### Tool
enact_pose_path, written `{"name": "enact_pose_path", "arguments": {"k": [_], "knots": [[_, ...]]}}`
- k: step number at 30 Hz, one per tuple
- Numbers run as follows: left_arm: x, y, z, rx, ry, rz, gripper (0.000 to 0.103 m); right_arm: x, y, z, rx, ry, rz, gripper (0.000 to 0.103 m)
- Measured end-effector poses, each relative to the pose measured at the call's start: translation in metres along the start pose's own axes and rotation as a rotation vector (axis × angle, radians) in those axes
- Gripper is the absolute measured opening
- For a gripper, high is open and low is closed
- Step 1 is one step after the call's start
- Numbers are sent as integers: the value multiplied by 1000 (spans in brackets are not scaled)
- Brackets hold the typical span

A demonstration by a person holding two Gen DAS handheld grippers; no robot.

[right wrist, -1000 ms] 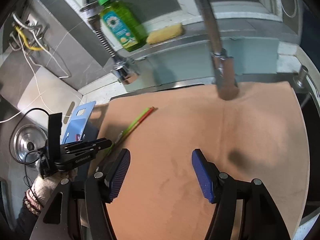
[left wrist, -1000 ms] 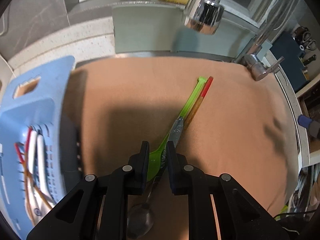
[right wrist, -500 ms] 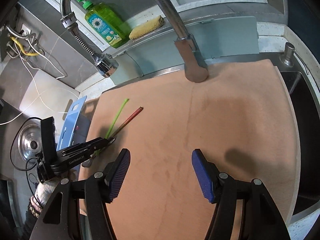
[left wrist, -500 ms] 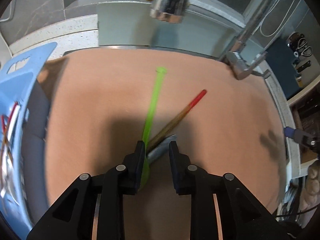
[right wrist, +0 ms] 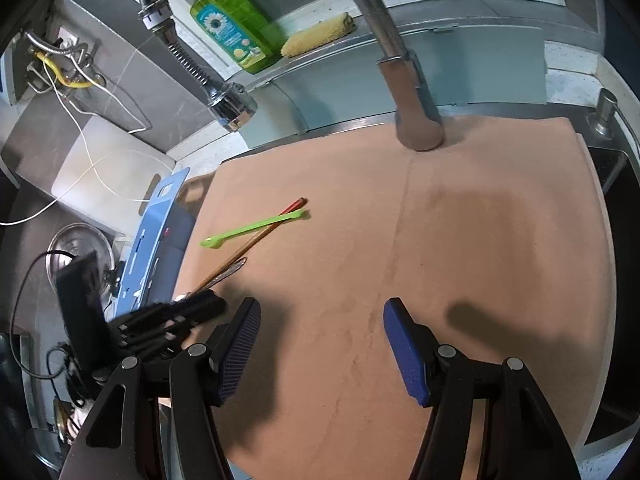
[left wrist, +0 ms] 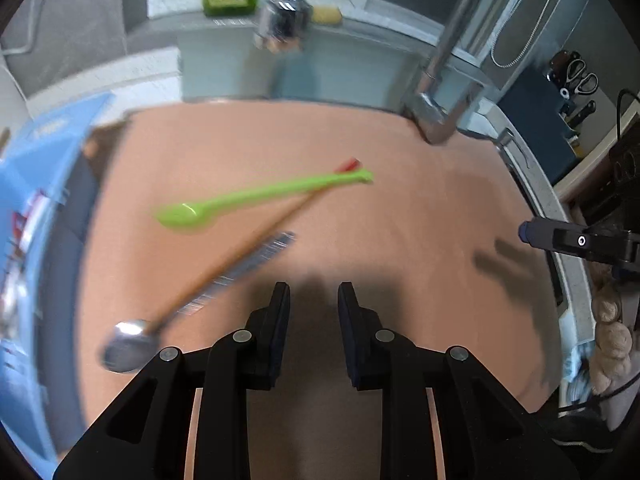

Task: Organize utensils
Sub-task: 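Reach the left gripper toward the remaining silver spoon and chopstick on the mat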

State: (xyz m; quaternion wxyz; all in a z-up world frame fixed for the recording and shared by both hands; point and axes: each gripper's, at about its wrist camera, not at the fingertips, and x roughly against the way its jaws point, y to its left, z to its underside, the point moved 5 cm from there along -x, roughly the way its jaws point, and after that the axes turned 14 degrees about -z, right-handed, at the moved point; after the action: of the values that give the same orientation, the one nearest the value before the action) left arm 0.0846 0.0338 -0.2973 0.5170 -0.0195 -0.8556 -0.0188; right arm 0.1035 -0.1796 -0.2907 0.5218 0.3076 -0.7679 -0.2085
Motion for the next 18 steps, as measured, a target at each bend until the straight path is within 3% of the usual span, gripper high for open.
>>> {"name": "enact_pose_path", "arguments": {"k": [3, 6, 18], "knots": [[-1, 29, -4, 14, 11, -57, 21, -4, 4, 1, 10, 15, -10, 60], [-3, 46, -4, 13, 31, -57, 21, -7, 6, 3, 11, 29, -16, 60], [-47, 57, -14, 14, 160, -49, 21, -5, 0, 1, -28, 24, -28, 60]]}}
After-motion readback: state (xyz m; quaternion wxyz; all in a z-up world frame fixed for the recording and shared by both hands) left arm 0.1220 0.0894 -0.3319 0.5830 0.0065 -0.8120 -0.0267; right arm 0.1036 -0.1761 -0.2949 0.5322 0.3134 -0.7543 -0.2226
